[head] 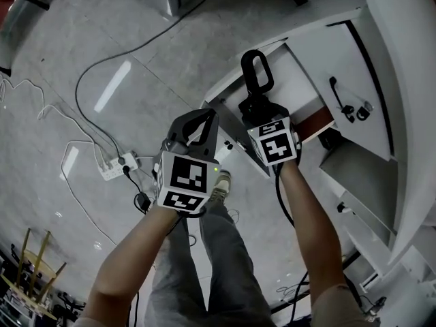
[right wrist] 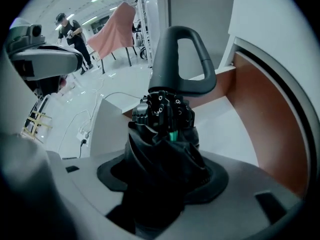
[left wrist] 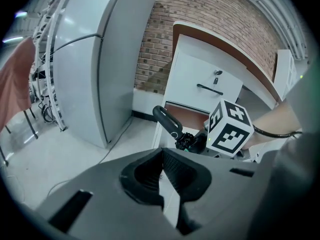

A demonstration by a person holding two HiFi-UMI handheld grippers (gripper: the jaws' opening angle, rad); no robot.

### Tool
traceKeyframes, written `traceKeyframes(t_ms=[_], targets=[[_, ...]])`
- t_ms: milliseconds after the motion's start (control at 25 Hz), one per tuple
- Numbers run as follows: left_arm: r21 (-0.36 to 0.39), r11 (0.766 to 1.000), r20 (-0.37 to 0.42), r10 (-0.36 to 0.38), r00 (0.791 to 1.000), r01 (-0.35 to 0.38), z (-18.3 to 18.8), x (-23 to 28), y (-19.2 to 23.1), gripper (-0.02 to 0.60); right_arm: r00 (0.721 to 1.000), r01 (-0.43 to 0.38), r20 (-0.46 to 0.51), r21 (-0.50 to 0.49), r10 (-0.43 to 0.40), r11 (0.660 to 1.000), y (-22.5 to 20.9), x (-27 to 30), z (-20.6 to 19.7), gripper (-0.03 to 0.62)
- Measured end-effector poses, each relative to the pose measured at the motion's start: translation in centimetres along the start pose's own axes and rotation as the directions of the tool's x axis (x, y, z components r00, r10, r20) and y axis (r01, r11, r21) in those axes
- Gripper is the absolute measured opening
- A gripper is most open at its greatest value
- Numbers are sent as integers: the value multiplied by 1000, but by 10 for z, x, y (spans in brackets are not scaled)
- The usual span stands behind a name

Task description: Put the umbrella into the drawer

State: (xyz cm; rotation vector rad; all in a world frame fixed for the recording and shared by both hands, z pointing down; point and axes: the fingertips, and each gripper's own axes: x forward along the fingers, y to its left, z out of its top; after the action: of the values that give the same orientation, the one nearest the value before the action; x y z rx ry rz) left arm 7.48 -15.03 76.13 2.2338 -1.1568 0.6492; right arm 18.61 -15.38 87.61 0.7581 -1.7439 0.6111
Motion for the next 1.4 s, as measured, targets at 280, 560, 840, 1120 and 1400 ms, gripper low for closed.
traceKeyframes(t_ms=[280,560,840,1120,1400], targets=[[-26,1000,5,-17,1000,17,-16,3,-1,9,999,11,-36,-23,-12,1000,-2,25,-9,267],[-38,997,19,-59,998,60,-22,9,-10,9,997,59,-54,-35,-61,998,-10,44,-18,273],[-27,997,0,-70,998,70,-31,14,-10,9,998,55,-35,-20,-55,998,-13,54,-22,287],[-20,998,-3,-60,998,60,-12,3,-6,9,999,41,-21,70,-40,997,-12,31,-22,322],[3,999,-6,-41,999,41,38,-31,-8,9,994,63,84,109,-72,992,-11,-40,15,321]])
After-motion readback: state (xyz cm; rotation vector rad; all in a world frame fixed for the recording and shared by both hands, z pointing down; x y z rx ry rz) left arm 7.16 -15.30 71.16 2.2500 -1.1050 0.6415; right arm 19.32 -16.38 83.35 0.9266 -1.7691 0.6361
